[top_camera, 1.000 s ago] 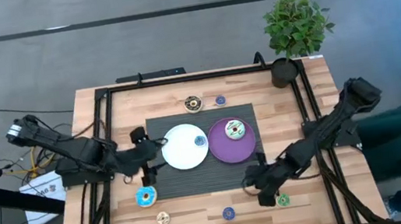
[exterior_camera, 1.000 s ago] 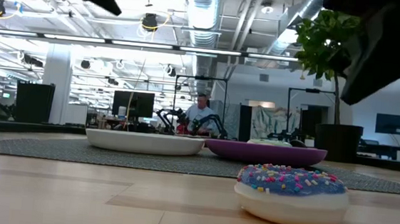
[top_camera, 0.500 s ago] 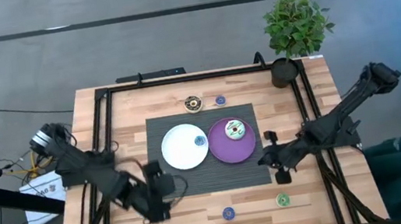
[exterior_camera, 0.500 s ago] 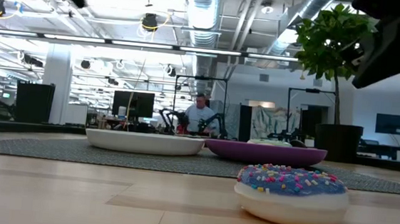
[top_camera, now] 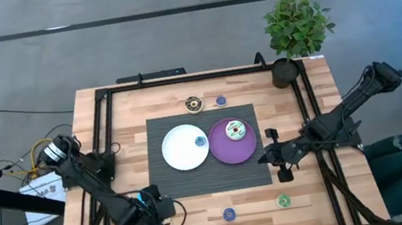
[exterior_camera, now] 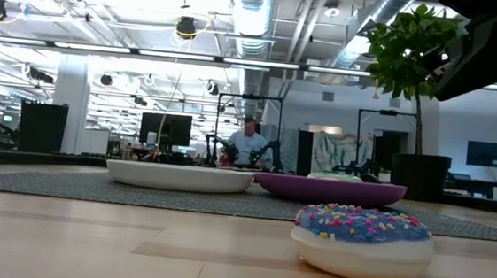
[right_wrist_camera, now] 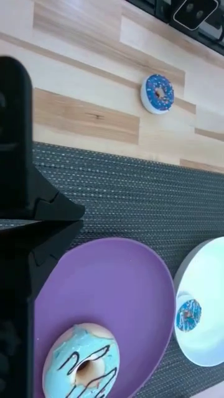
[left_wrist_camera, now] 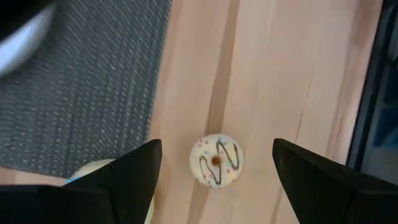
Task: Pick & Place donuts
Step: Put the small white donut on the white plate
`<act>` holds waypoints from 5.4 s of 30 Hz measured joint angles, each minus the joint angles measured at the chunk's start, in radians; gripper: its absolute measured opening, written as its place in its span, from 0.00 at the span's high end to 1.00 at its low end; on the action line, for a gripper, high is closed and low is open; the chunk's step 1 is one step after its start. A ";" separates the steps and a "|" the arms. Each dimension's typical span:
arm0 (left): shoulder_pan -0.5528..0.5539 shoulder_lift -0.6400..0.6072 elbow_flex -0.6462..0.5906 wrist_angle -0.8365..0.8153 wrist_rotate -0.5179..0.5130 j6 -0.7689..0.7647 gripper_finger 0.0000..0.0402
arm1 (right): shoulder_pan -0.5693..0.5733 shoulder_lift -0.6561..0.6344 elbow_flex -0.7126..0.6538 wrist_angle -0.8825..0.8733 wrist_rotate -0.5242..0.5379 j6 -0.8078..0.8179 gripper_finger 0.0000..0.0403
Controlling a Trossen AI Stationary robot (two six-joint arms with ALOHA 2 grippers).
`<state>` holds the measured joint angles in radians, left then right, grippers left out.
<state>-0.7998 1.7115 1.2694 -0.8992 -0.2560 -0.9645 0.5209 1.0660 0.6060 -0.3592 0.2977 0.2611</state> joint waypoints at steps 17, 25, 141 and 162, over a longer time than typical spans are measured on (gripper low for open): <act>0.012 0.125 -0.018 0.018 0.140 0.141 0.25 | 0.000 0.000 0.000 0.005 -0.001 0.037 1.00; 0.030 0.125 -0.077 0.136 0.149 0.172 0.25 | 0.000 0.000 0.000 0.010 0.000 0.052 1.00; 1.042 0.188 0.133 0.098 0.250 1.079 0.44 | -0.118 0.001 0.000 0.008 0.025 0.150 1.00; 1.041 0.189 -0.008 0.218 0.296 0.971 0.44 | -0.131 0.001 0.001 0.005 0.023 0.147 1.00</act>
<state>0.2411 1.9007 1.2617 -0.6811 0.0402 0.0068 0.3901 1.0668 0.6066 -0.3546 0.3202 0.4080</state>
